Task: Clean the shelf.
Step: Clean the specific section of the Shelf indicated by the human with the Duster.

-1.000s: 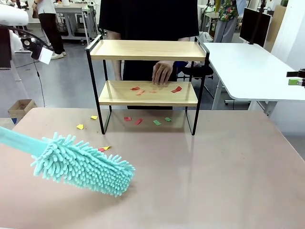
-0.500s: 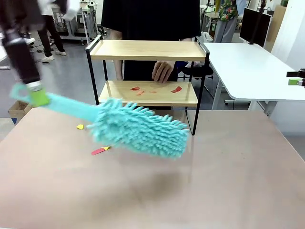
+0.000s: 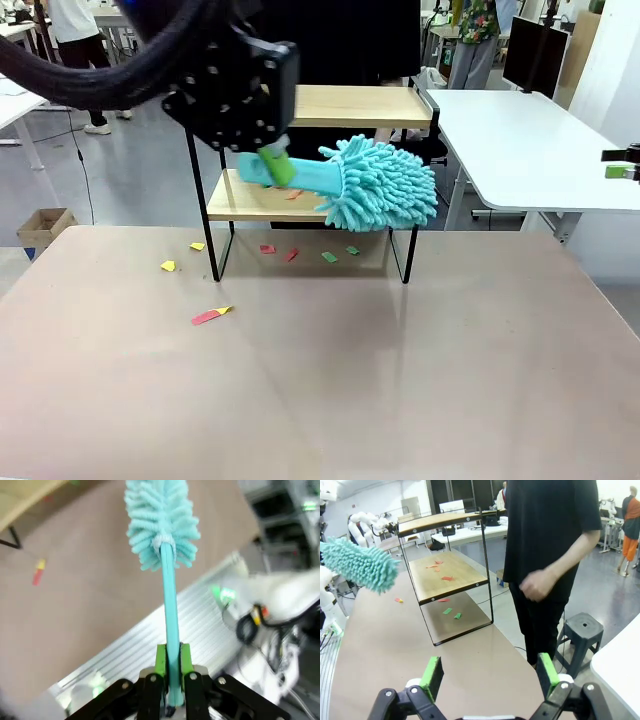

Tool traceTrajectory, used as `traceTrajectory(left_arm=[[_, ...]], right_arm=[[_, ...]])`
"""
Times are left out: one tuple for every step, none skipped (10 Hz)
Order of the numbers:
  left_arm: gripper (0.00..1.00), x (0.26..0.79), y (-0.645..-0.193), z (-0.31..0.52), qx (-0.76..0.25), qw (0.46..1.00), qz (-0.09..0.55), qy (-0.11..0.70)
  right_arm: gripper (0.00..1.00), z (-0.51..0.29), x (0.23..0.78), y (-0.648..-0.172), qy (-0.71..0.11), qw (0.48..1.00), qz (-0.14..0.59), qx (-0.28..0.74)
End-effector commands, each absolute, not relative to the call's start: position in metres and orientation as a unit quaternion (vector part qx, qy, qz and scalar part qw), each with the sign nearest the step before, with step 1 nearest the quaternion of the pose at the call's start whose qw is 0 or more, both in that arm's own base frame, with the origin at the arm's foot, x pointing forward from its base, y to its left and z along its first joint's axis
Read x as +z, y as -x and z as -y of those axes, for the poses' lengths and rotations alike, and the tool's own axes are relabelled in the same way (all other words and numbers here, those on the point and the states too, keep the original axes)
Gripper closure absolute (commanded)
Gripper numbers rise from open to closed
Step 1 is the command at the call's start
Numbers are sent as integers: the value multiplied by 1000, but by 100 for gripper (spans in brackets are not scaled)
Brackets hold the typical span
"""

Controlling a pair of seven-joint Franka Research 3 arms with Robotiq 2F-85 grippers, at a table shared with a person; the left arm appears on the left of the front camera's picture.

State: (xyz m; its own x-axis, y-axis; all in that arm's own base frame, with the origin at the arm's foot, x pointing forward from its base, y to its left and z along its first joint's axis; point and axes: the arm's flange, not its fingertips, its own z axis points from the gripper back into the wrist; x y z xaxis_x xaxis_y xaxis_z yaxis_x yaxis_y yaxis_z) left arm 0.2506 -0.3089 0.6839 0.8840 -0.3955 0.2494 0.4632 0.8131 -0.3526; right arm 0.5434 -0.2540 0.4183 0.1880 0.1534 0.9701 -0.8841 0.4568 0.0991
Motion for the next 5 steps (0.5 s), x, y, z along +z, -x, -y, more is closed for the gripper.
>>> traceTrajectory(left_arm=[[86,669,-241,310,-191,961,107,170],[86,670,-244,316,-224,957,62,172],[86,679,-244,316,-206,954,103,192],[86,679,-244,316,-206,954,103,192],[86,669,-242,321,-211,956,93,181]], right_arm=[[0,252,421,-543,-357,682,510,383],[0,252,421,-543,-357,682,510,383],[0,252,421,-543,-357,682,510,383],[0,252,421,-543,-357,682,510,383],[0,252,421,-543,-357,682,510,383]])
